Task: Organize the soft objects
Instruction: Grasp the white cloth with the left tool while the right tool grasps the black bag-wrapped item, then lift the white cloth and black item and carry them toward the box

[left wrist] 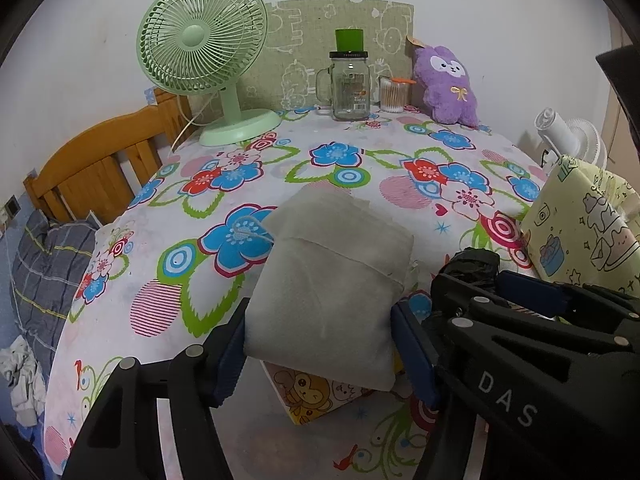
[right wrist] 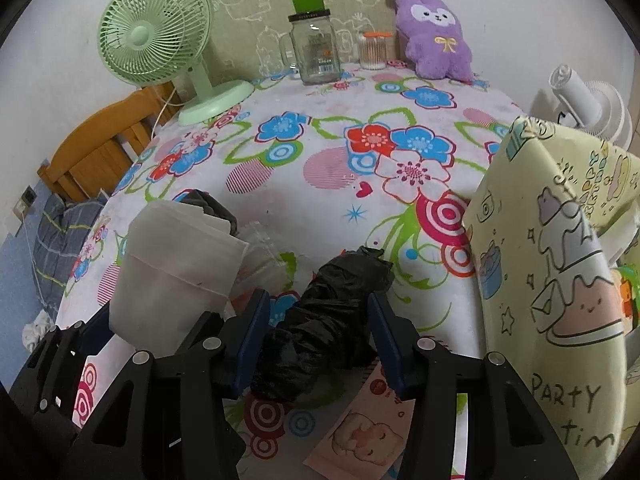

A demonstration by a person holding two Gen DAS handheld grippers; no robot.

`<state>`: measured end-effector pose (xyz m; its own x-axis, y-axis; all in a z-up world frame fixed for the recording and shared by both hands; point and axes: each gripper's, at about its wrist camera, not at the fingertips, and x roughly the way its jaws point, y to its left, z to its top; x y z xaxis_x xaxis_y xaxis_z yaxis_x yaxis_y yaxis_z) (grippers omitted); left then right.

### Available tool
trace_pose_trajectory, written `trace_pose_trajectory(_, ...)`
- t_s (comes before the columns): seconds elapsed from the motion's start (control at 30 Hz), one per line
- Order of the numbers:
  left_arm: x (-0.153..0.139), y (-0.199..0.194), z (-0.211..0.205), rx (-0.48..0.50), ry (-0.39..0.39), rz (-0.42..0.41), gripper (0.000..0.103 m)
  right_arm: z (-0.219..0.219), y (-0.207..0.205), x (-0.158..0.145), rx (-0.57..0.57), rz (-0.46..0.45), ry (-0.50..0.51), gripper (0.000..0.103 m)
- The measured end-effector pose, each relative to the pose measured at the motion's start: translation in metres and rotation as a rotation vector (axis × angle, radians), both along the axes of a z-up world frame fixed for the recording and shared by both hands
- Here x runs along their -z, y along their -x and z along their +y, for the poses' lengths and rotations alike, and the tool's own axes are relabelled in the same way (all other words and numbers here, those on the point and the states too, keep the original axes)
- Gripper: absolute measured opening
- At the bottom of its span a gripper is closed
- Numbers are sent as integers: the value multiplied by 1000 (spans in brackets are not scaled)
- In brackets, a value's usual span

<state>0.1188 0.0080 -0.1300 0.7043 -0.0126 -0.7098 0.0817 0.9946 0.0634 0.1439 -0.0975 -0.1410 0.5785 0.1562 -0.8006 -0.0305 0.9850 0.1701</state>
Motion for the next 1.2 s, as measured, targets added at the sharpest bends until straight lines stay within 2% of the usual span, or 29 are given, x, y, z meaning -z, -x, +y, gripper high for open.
trace_pose_trajectory(0.2, 3, -1, -4, 1, -32, 0, 69, 3, -2, 4, -16, 10, -8, 43)
trace_pose_trajectory(0.43, 2, 0, -3, 10, -28, 7, 68, 4, -2, 4, -30, 14, -31, 30)
trace_pose_trajectory(0.77, -11, 9, -4, 17, -30, -14, 60, 4, 6, -9, -35, -21, -13, 27)
trace_pose_trajectory(1.2, -38, 22, -7, 26, -3, -66, 58, -1, 24, -39, -34, -95, -9, 27)
